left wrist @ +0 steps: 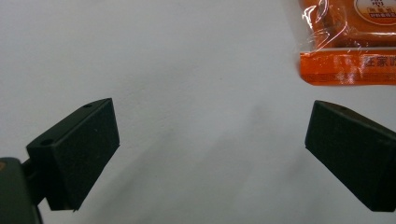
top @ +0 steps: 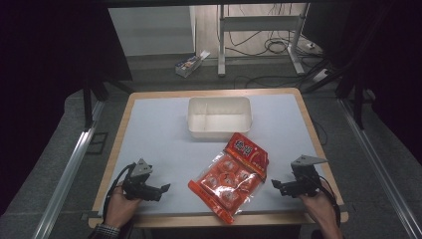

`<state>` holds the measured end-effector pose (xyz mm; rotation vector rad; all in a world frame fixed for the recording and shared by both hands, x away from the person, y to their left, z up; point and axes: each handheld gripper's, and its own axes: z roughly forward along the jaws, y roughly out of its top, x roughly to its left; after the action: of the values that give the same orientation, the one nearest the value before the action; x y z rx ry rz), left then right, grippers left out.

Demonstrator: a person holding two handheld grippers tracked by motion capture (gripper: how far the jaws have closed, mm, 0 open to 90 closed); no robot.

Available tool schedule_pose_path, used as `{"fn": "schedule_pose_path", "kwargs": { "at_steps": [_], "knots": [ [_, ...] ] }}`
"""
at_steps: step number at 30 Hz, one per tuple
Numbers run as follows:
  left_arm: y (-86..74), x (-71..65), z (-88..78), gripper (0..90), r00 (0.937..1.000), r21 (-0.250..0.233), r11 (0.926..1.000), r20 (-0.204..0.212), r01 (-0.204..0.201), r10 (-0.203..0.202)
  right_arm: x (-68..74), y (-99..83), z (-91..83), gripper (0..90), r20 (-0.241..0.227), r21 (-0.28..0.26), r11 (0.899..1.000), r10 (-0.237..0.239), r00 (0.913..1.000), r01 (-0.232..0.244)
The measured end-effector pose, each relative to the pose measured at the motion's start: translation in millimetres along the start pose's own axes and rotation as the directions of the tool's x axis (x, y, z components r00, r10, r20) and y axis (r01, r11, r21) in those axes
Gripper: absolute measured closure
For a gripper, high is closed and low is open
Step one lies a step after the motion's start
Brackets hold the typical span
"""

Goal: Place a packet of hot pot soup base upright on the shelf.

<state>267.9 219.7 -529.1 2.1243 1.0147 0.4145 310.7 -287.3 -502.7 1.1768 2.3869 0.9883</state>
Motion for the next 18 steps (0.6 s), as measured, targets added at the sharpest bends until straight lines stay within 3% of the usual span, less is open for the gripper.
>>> {"fn": "schedule_pose_path", "kwargs": {
  "at_steps": [5, 18],
  "knots": [
    [-0.3, -1.0, 1.6, 3.4, 0.9999, 0.014, 0.9998, 0.0, -0.013, 0.013, 1.5, -1.5, 1.4, 2.6, 0.014, 0.021, 0.999, -0.036, 0.9993, 0.035],
    [-0.5, -2.5, 2.5, 3.9, 0.9992, 0.019, 0.9991, -0.013, -0.039, 0.039, 3.7, -0.4, 2.1, 2.6, 0.009, 0.015, 0.999, -0.045, 0.999, 0.044]
  ]
}}
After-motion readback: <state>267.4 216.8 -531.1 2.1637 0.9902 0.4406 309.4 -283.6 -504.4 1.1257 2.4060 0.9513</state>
